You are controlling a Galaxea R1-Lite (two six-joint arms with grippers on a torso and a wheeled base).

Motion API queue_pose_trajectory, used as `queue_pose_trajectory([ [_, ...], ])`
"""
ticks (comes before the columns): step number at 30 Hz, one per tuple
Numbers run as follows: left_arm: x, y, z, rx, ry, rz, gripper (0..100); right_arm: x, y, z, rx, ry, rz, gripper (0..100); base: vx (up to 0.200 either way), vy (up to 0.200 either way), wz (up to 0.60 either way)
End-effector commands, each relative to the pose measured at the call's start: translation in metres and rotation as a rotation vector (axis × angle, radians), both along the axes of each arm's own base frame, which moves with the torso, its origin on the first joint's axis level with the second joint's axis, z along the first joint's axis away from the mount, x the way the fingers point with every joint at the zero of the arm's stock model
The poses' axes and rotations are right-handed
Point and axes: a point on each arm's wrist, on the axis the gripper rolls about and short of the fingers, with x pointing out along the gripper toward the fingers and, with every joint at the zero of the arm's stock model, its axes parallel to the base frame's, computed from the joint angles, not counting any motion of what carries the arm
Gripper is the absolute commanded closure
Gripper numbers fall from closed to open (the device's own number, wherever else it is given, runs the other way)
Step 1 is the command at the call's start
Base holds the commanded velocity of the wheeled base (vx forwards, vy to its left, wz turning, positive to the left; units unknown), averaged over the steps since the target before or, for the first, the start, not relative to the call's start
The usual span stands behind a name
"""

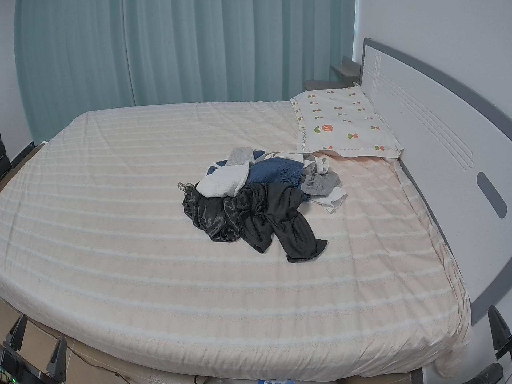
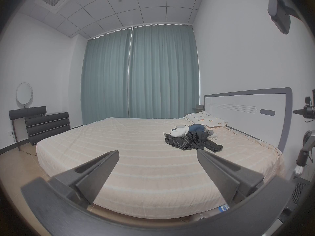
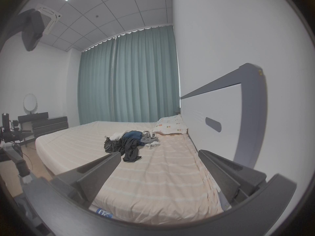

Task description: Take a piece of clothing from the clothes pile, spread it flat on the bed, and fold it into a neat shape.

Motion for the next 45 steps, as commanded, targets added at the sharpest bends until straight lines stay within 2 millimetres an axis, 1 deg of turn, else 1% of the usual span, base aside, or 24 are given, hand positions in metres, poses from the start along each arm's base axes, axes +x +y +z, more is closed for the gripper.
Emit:
queue_pose_trajectory([
  [1,0.0,0.0,-0.004,0.005,-0.002,0.0,0,0.045,0.002,0.041,0.041,0.214,0.084,0,0.0,0.0,0.0],
  [2,0.0,0.0,-0.004,0.006,-0.002,0.0,0,0.062,0.003,0.046,0.063,0.269,0.104,0,0.0,0.0,0.0],
  [3,0.0,0.0,-0.004,0.006,-0.002,0.0,0,0.082,0.004,0.05,0.068,0.332,0.14,0,0.0,0.0,0.0],
  [5,0.0,0.0,-0.005,0.005,-0.001,0.0,0,0.113,0.011,0.052,0.065,0.41,0.197,0,0.0,0.0,0.0],
  [7,0.0,0.0,-0.005,0.005,-0.001,0.0,0,0.14,0.02,0.051,0.062,0.466,0.241,0,0.0,0.0,0.0],
  [9,0.0,0.0,-0.005,0.005,-0.002,0.0,0,0.177,0.03,0.045,0.082,0.527,0.254,0,0.0,0.0,0.0],
  [10,0.0,0.0,-0.005,0.005,-0.002,0.0,0,0.189,0.034,0.043,0.09,0.535,0.253,0,0.0,0.0,0.0],
  [13,0.0,0.0,-0.005,0.006,-0.002,-0.001,0,0.234,0.055,0.026,0.119,0.569,0.268,0,0.0,0.0,0.0],
  [16,0.0,0.0,-0.005,0.006,-0.001,0.0,0,0.278,0.077,0.006,0.157,0.572,0.212,0,0.0,0.0,0.0],
  [17,0.0,0.0,-0.005,0.006,-0.001,0.0,0,0.283,0.08,0.004,0.162,0.572,0.207,0,0.0,0.0,0.0],
  [18,0.0,0.0,-0.005,0.005,0.001,0.0,0,0.305,0.092,-0.006,0.183,0.57,0.181,0,0.0,0.0,0.0],
  [19,0.0,0.0,-0.005,0.005,0.001,0.0,0,0.309,0.094,-0.009,0.186,0.571,0.176,0,0.0,0.0,0.0],
  [20,0.0,0.0,-0.005,0.005,0.001,0.0,0,0.329,0.103,-0.021,0.208,0.585,0.147,0,0.0,0.0,0.0],
  [21,0.0,0.0,-0.005,0.005,-0.001,0.0,0,0.341,0.108,-0.027,0.215,0.592,0.135,0,0.0,0.0,0.0],
  [26,0.0,0.0,-0.005,0.003,0.001,0.0,0,0.387,0.13,-0.063,0.232,0.618,0.09,0,0.0,0.0,0.0],
  [27,0.0,0.0,-0.005,0.003,0.001,0.0,0,0.392,0.132,-0.067,0.232,0.616,0.078,0,0.0,0.0,0.0],
  [29,0.0,0.0,-0.005,0.003,0.001,0.0,0,0.407,0.138,-0.082,0.23,0.616,0.045,0,0.0,0.0,0.0],
  [32,0.0,0.0,-0.005,0.005,0.001,0.0,0,0.419,0.151,-0.101,0.226,0.623,0.03,0,0.0,0.0,0.0],
  [33,0.0,0.0,-0.005,0.005,0.001,0.0,0,0.42,0.151,-0.102,0.225,0.624,0.028,0,0.0,0.0,0.0],
  [34,0.0,0.0,-0.005,0.005,0.001,0.0,0,0.426,0.156,-0.113,0.22,0.632,0.021,0,0.0,0.0,0.0],
  [36,0.0,0.0,-0.005,0.005,0.001,0.0,0,0.433,0.159,-0.123,0.21,0.646,0.003,0,0.0,0.0,0.0],
  [39,0.0,0.0,-0.005,0.003,0.001,0.0,0,0.442,0.163,-0.135,0.216,0.671,-0.018,0,0.0,0.0,0.0],
  [42,0.0,0.0,-0.005,0.005,0.001,0.0,0,0.451,0.172,-0.141,0.271,0.681,-0.03,0,0.0,0.0,0.0],
  [45,0.0,0.0,-0.005,0.005,0.003,0.0,0,0.457,0.176,-0.148,0.288,0.705,-0.042,0,0.0,0.0,0.0],
])
